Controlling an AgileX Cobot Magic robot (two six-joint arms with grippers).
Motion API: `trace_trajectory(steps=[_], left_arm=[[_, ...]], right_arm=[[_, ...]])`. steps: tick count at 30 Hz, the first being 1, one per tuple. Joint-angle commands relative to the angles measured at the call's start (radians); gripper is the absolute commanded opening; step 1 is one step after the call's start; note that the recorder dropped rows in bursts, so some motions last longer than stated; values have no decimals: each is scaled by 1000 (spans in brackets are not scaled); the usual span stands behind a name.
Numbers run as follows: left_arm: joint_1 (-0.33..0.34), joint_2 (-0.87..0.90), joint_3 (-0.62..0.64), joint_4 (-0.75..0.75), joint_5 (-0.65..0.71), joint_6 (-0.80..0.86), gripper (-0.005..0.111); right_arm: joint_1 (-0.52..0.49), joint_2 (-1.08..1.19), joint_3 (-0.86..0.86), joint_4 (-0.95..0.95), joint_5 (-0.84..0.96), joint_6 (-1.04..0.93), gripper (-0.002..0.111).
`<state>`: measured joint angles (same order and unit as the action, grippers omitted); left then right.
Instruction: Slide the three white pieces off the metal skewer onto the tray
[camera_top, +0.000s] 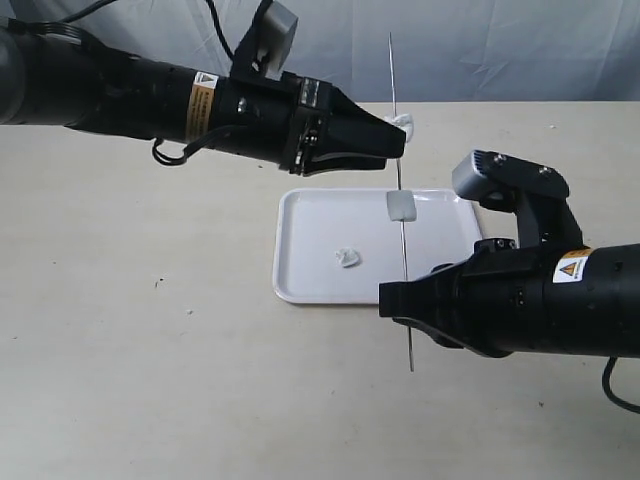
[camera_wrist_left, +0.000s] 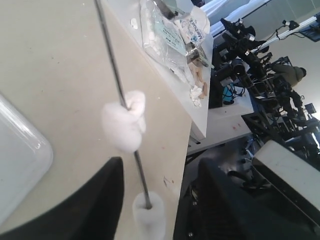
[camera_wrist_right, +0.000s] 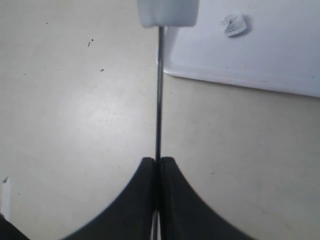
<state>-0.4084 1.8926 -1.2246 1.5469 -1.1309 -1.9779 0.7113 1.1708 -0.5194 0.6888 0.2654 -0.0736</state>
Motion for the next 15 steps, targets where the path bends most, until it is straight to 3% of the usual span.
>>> trace_trajectory(steps=[1,15], left_arm=[[-3,-10,3,24,-4,-3,45],[66,-10,3,-31,-2,29,45]], right_arm=[[-2,2,-4,-15,-9,-7,-1],[0,2,-4,-18,20,-8,-1]])
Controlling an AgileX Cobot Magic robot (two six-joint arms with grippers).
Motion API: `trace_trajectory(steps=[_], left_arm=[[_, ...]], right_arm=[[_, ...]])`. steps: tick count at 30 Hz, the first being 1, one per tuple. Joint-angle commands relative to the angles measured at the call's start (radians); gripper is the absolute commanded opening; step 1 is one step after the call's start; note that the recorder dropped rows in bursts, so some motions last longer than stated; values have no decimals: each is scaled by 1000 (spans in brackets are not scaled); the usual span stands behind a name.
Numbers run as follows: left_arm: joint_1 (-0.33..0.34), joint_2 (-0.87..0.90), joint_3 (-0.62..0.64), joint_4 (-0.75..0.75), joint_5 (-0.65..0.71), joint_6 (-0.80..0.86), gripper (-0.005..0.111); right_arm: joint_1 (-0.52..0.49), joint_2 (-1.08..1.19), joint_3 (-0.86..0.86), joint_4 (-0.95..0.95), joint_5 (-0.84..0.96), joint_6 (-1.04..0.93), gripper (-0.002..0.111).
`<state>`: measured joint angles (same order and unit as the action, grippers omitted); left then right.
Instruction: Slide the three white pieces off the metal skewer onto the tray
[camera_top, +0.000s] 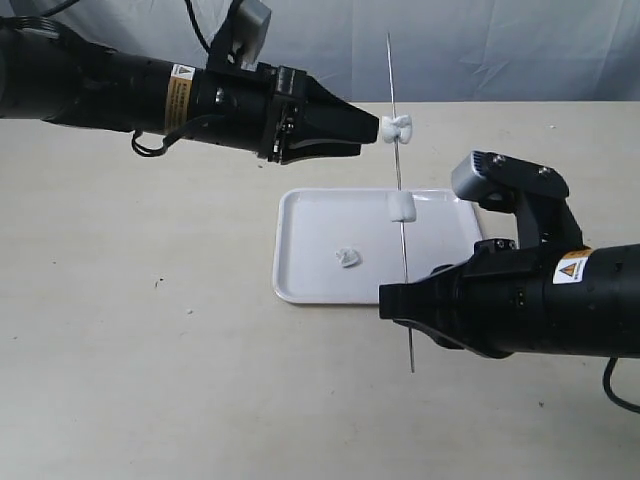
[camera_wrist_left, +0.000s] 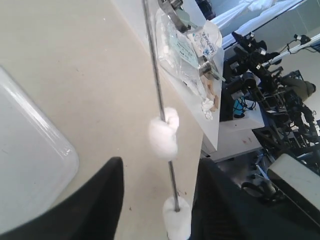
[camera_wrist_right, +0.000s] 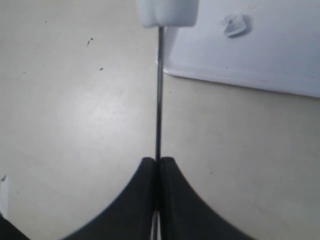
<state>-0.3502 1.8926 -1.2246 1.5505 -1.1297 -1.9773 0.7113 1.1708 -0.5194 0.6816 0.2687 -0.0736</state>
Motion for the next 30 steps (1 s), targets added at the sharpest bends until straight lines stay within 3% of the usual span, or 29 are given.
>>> trace_trajectory(steps=[1,8,30], left_arm=[[8,-10,3,-45,-7,40,45],[8,-10,3,-67,-23,49,45],[8,-10,3,-4,-70,47,45]], right_arm=[[1,2,-4,-4,22,-12,-1],[46,2,-4,18,15,-22,-1],[46,2,-6,41,0,-23,-1]])
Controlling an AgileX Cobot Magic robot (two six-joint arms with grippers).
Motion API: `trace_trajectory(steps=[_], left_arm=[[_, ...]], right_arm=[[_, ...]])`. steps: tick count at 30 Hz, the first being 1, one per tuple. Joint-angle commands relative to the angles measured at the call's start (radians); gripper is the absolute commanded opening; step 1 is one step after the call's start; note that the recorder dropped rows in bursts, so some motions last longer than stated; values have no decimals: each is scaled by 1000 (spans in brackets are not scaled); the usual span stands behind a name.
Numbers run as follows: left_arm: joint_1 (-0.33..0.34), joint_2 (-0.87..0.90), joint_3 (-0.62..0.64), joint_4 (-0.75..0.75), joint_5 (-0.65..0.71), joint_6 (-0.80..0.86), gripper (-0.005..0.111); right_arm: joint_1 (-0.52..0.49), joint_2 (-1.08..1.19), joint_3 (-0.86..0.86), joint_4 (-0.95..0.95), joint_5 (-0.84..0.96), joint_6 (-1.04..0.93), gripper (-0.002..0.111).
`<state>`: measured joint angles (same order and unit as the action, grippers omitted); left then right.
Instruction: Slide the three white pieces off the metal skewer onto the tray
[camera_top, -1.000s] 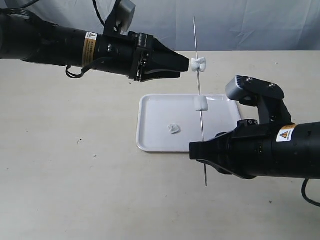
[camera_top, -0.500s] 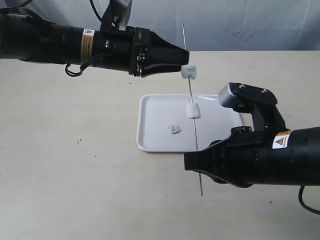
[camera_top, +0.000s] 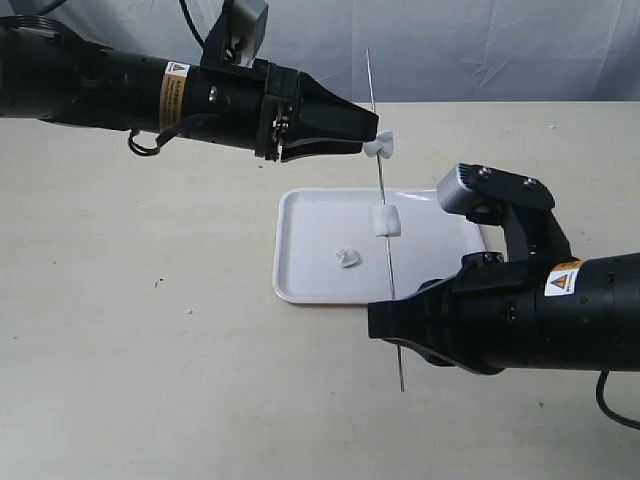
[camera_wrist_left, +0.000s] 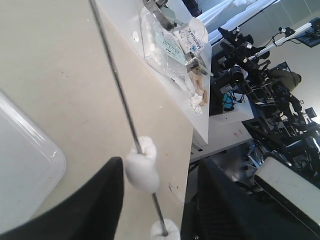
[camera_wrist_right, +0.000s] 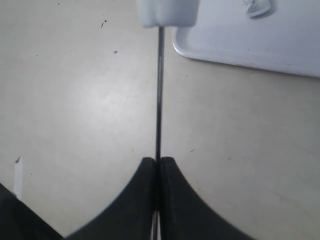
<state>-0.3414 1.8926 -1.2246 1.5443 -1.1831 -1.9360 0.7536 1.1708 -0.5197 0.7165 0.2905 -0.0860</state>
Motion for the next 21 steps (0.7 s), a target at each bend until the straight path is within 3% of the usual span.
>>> trace_trajectory(steps=[1,21], left_arm=[[-1,-10,3,2,-22,6,45],[-1,-10,3,4,-28,8,45]], right_arm=[[4,2,-6,11,-22,-15,-1],[4,2,-6,58,-9,-53,-1]])
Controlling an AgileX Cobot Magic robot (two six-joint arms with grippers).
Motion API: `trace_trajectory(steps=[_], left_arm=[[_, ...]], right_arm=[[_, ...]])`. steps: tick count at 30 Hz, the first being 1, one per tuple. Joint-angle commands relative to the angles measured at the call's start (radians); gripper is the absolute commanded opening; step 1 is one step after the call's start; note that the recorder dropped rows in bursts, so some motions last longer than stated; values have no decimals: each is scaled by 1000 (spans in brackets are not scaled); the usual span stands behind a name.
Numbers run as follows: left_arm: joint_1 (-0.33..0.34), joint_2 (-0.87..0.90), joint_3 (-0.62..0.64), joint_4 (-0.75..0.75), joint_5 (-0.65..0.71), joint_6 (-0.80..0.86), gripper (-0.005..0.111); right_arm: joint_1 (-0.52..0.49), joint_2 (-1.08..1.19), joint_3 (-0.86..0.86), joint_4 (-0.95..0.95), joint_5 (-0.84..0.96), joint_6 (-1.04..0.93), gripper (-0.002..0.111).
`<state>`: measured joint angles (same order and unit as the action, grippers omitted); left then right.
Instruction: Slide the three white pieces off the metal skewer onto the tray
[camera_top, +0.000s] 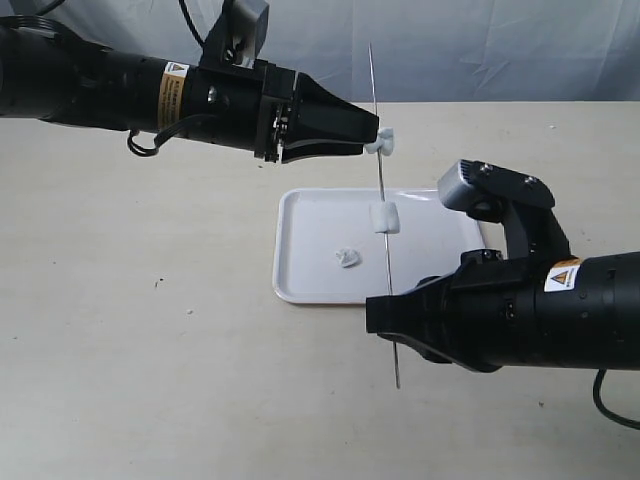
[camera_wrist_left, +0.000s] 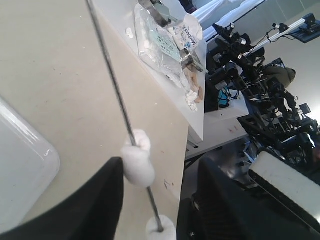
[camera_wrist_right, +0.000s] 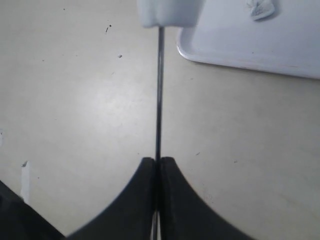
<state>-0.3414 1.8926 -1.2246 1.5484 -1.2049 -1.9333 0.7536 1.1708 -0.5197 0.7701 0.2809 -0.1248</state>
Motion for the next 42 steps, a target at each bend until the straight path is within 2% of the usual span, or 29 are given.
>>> trace_trajectory(steps=[1,23,25,31,42], left_arm=[[-1,-10,3,0,-6,5,45],[-1,9,3,13,15,8,45],[-1,9,3,11,21,13,43],[-1,9,3,-8,7,26,24],[-1,9,3,-46,-16,34,22]], right_arm=[[4,2,-6,4,0,-14,-1],[4,0,-7,51,16,-64,-1],[4,-4,-25,51,25,-66,-1],[4,-6,-44,51,35,-76,-1],[4,-6,-44,43,48,-80,-1]])
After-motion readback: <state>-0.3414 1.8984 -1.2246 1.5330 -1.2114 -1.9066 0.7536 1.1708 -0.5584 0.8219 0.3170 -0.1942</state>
